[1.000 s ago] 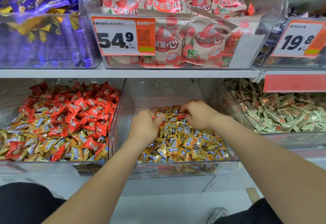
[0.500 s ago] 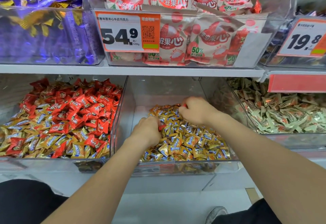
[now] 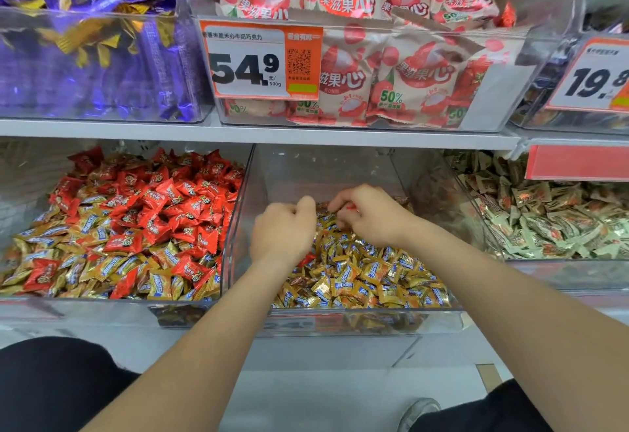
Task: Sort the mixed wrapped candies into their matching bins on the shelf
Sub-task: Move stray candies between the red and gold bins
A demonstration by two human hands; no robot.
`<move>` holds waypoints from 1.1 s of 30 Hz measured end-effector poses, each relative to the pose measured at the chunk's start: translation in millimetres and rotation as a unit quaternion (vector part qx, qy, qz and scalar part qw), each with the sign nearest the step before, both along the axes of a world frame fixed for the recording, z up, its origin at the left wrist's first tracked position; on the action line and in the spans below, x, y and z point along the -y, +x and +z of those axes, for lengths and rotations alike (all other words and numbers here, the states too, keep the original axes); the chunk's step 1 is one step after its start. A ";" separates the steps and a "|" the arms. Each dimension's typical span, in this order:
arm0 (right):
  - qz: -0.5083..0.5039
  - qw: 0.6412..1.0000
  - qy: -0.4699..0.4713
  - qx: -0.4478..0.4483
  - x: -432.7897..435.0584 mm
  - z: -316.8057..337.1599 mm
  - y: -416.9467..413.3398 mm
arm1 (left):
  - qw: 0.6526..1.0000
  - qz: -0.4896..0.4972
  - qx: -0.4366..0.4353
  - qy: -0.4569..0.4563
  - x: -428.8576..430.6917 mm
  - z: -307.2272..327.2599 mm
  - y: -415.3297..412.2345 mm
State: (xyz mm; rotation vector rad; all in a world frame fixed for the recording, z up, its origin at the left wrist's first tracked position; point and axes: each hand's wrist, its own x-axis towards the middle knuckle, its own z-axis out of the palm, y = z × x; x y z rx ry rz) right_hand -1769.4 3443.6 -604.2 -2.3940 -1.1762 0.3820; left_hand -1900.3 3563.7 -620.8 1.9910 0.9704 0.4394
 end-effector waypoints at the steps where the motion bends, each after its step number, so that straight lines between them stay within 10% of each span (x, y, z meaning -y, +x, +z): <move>1: 0.013 1.000 -0.008 0.004 -1.6 -0.1 -3.3 | 0.999 0.036 0.033 -0.012 1.3 6.3 -1.9; 12: 0.184 0.967 -0.168 0.048 -29.9 -16.6 -33.9 | 0.976 0.019 0.134 -0.169 0.8 12.2 -5.5; 21: 0.016 0.998 -0.064 0.024 -2.3 1.4 -4.7 | 0.893 0.000 0.125 -0.432 9.2 23.7 -10.4; 28: -0.038 0.999 -0.018 -0.032 51.9 22.7 19.6 | 0.920 -0.061 0.043 -0.384 23.5 21.5 -3.2; 33: -0.058 0.981 0.075 -0.171 56.6 53.6 -13.3 | 0.971 -0.176 0.026 -0.160 36.6 51.9 -14.9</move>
